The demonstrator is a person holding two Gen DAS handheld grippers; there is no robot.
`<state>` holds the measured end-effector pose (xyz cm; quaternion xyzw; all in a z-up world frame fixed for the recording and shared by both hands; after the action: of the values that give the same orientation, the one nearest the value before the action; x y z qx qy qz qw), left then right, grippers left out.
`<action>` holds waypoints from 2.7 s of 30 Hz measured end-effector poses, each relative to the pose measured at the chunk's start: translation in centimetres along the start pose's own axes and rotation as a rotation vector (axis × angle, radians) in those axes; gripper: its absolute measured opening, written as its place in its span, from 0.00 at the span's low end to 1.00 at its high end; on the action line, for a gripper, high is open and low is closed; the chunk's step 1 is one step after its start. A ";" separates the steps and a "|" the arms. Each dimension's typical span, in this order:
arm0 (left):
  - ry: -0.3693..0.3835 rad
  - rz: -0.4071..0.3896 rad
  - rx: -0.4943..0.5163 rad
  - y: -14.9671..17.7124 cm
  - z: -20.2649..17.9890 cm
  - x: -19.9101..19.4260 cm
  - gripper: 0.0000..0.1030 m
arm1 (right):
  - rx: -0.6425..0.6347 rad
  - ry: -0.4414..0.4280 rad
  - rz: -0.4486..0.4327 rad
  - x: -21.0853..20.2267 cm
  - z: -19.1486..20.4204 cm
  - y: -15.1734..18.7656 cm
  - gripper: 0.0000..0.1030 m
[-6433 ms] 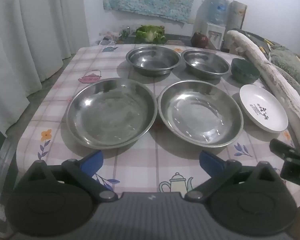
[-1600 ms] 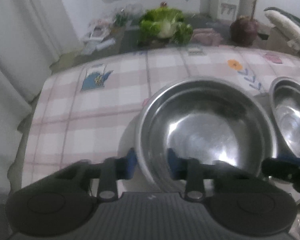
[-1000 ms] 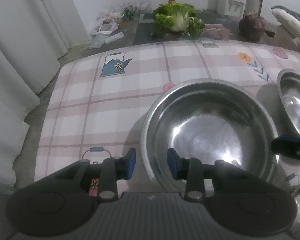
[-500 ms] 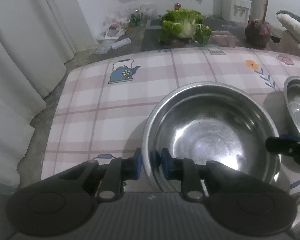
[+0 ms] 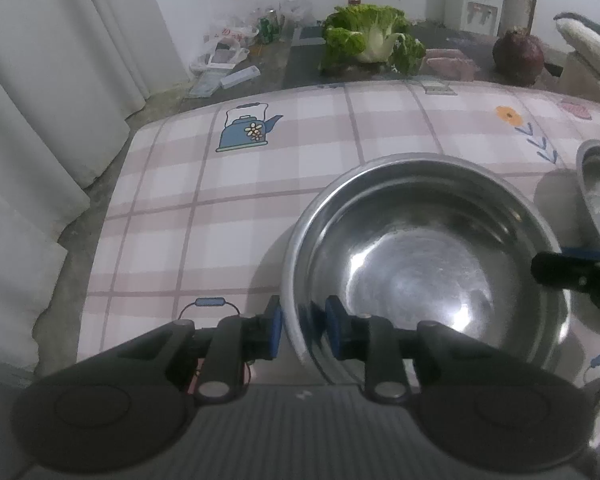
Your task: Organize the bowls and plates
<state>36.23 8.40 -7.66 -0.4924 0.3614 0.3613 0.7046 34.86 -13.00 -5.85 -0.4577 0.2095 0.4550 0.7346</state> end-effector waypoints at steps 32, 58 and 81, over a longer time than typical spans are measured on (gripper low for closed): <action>-0.014 -0.002 0.010 -0.6 -0.8 -0.5 0.31 | 0.055 -0.006 -0.015 0.3 -0.1 0.3 0.14; 0.026 -0.126 0.028 -4.3 -4.5 -7.4 0.31 | 0.119 -0.069 -0.135 -7.7 -2.7 -1.9 0.14; 0.125 -0.112 0.194 -8.3 -18.0 -3.9 0.35 | 0.229 0.118 -0.183 -11.9 -16.3 -2.8 0.22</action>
<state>38.77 -11.46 -5.28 -0.4628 0.4097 0.2533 0.7442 33.09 -33.16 -3.94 -0.4142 0.2602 0.3315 0.8067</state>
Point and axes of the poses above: each gripper's, at about its wrist camera, not at the fingertips, and x roughly the way its jaws point, z to its left, y to its underside, the point moved 1 cm from there along x, roughly the way its jaws point, and after that the axes turned 10 degrees about x, right-handed, at the moved point
